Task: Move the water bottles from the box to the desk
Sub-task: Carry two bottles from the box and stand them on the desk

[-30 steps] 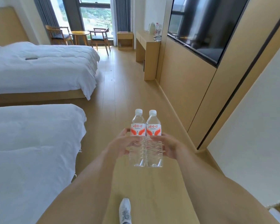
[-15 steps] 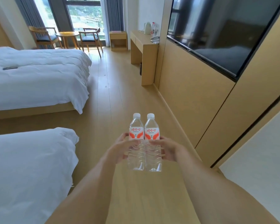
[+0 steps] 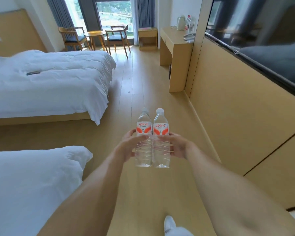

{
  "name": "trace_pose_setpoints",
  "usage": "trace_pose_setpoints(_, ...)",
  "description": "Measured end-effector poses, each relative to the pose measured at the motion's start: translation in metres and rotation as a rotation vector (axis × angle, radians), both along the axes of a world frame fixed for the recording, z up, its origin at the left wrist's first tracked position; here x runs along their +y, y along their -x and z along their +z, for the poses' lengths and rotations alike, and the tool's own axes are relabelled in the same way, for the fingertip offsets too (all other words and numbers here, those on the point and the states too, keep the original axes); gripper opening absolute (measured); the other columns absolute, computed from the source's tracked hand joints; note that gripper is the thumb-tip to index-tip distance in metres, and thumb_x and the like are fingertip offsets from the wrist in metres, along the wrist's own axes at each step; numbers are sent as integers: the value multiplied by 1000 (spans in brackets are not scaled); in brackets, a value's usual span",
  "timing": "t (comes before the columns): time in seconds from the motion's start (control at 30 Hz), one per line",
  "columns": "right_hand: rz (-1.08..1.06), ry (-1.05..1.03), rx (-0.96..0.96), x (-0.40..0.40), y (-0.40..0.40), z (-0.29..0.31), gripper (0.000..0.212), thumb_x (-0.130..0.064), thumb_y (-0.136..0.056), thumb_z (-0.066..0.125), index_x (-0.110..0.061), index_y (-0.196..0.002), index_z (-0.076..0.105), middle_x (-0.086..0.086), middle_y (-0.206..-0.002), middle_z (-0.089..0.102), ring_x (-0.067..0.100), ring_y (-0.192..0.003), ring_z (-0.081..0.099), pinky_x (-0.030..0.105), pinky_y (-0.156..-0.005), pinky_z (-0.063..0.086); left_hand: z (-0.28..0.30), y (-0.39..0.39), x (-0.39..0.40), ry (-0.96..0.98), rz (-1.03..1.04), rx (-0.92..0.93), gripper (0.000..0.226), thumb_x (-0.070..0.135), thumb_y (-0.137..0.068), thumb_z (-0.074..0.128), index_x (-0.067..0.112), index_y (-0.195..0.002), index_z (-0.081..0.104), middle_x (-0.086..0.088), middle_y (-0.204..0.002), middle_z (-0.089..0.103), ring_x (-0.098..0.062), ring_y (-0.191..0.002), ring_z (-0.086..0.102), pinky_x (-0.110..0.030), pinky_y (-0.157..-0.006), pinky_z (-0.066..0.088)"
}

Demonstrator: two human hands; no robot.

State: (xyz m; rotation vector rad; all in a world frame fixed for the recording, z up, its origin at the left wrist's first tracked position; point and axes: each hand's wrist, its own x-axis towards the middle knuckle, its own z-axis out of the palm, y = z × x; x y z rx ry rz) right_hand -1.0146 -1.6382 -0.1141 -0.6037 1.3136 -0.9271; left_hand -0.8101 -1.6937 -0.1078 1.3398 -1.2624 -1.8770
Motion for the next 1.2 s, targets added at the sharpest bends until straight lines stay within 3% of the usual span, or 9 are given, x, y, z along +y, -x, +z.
trace_pose_setpoints(0.17,83,-1,9,-80,42,8,44,-24,-84,78,-17,-125,65,4,-111,73,24,-95,69,38,-84,56,6,39,-63,6,76,25,84,29,-64,87,34,-138,47,-10,-116,73,-30,-105,71,-47,-83,56)
trace_pose_setpoints(0.27,118,-16,20,-125,57,10,42,-24,-84,78,-16,-124,66,3,-108,74,24,-93,69,38,-84,55,7,54,-101,-3,106,29,77,22,-75,85,34,-140,46,-11,-117,72,-31,-105,70,-49,-85,55)
trace_pose_setpoints(0.37,133,-24,15,-164,67,8,40,-24,-85,77,-16,-123,66,3,-107,74,24,-92,70,37,-81,56,9,64,-136,5,123,27,82,25,-70,88,33,-140,46,-11,-117,72,-31,-104,70,-51,-87,55)
trace_pose_setpoints(0.57,146,-20,24,-256,81,3,39,-25,-84,77,-16,-121,66,3,-110,74,27,-101,70,41,-88,56,0,77,-228,32,119,-2,64,18,-82,80,33,-136,49,-10,-114,72,-30,-102,71,-53,-90,55)
trace_pose_setpoints(0.67,138,-18,56,-310,87,-1,42,-26,-83,79,-16,-121,66,5,-113,74,30,-109,69,46,-94,55,-10,83,-284,30,115,5,69,20,-80,83,34,-138,48,-9,-112,73,-29,-100,72,-54,-90,54)
trace_pose_setpoints(0.93,78,-43,101,-475,96,9,37,-27,-85,77,-17,-119,66,5,-116,74,31,-113,68,45,-95,54,-7,94,-460,13,45,16,74,22,-78,85,33,-141,46,-9,-111,75,-29,-100,73,-59,-94,52)
trace_pose_setpoints(1.07,16,-21,76,-545,101,17,39,-26,-86,76,-15,-122,65,7,-118,73,31,-112,68,49,-101,52,8,100,-537,36,3,5,87,33,-63,89,35,-140,47,-7,-112,75,-28,-102,73,-60,-95,52)
trace_pose_setpoints(1.2,-12,-17,50,-601,112,18,34,-25,-86,76,-16,-118,66,8,-118,73,30,-111,69,50,-101,51,11,112,-599,42,-23,0,85,34,-61,87,35,-137,49,-7,-113,74,-28,-102,72,-60,-95,52)
